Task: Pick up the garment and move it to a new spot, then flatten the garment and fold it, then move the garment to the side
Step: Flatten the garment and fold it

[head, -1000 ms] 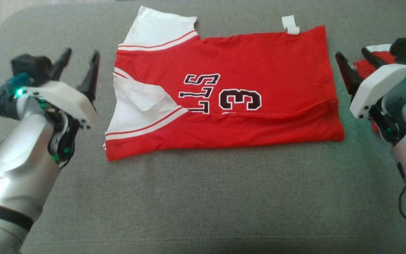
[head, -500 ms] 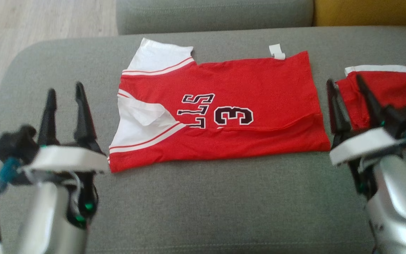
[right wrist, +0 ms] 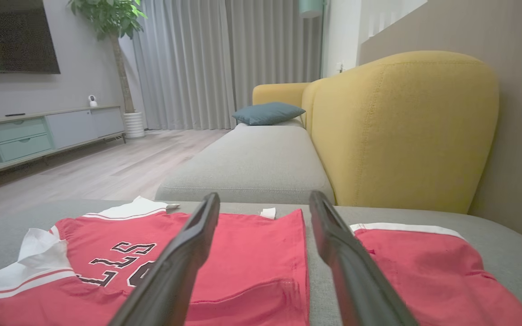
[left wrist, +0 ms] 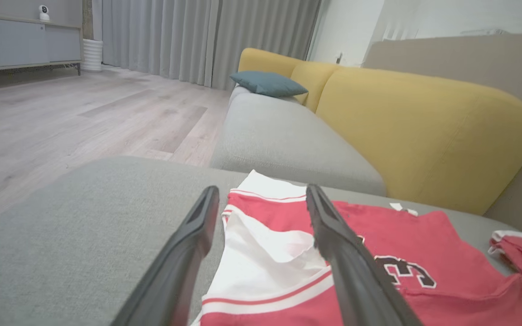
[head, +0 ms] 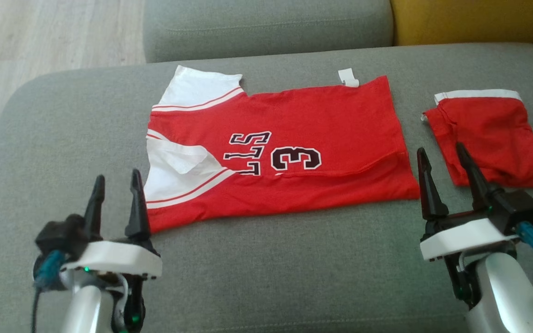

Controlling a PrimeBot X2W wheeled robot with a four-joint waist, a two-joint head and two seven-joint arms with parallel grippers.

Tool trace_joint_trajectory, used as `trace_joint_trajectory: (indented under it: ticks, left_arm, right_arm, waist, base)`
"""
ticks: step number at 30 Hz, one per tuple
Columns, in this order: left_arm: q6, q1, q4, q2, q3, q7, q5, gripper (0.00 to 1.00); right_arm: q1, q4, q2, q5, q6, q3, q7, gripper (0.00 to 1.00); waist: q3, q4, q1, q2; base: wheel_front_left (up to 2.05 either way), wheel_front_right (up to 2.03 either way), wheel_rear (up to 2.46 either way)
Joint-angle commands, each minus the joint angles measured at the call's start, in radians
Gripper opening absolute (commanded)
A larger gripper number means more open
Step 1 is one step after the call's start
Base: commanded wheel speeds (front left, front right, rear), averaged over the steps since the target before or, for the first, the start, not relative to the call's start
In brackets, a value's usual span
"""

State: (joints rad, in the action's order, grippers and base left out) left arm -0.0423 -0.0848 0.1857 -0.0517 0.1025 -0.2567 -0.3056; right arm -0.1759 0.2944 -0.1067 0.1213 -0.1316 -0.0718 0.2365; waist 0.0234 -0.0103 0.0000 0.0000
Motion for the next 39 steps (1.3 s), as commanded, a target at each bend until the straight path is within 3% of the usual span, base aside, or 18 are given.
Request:
trace_joint_trajectory:
  ticks: [1, 5, 10, 22, 27, 28, 29, 39]
  left_arm:
    - [0.005, -0.054, -0.008, -0.002, -0.036, -0.005, 0.013, 1.00]
    - [0.002, -0.086, 0.136, -0.001, -0.010, -0.004, 0.042, 1.00]
    - [-0.032, -0.172, 0.337, -0.018, 0.004, 0.039, 0.074, 1.00]
    - [-0.100, -0.319, 0.628, -0.089, 0.029, 0.118, 0.138, 1.00]
    - [-0.075, -0.347, 0.707, -0.094, 0.047, 0.155, 0.137, 1.00]
    - [-0.065, -0.352, 0.719, -0.092, 0.052, 0.159, 0.134, 0.64]
    - [-0.058, -0.357, 0.726, -0.090, 0.055, 0.157, 0.132, 0.00]
    - [-0.036, -0.409, 0.597, -0.074, 0.079, 0.003, 0.141, 0.00]
  right_arm:
    - [-0.042, -0.042, 0.003, -0.011, 0.001, -0.017, -0.003, 1.00]
    - [-0.044, -0.067, 0.001, -0.018, 0.001, -0.013, -0.022, 1.00]
    - [-0.051, -0.100, -0.003, -0.019, 0.001, -0.016, -0.040, 1.00]
    - [-0.084, -0.147, -0.006, -0.018, 0.001, -0.010, -0.064, 1.00]
    - [-0.088, -0.147, -0.004, -0.020, 0.001, 0.004, -0.079, 1.00]
    - [-0.087, -0.141, -0.003, -0.021, 0.001, 0.010, -0.091, 1.00]
    - [-0.087, -0.131, -0.001, -0.022, 0.001, 0.015, -0.110, 1.00]
    - [-0.126, 0.055, 0.043, 0.020, 0.001, 0.095, -0.357, 1.00]
  waist:
    - [0.005, -0.003, 0.0000, 0.0000]
    - [0.022, -0.012, 0.0000, 0.0000]
    - [0.055, -0.033, 0.0000, 0.0000]
    - [0.120, -0.077, 0.0000, 0.0000]
    - [0.129, -0.081, 0.0000, 0.0000]
    - [0.129, -0.080, 0.0000, 0.0000]
    - [0.130, -0.078, 0.0000, 0.0000]
    - [0.132, -0.019, 0.0000, 0.0000]
  base:
    - [0.00, 0.00, 0.00]
    - [0.00, 0.00, 0.00]
    - [0.00, 0.00, 0.00]
    - [0.00, 0.00, 0.00]
    - [0.00, 0.00, 0.00]
    - [0.00, 0.00, 0.00]
    - [0.00, 0.00, 0.00]
    - [0.00, 0.00, 0.00]
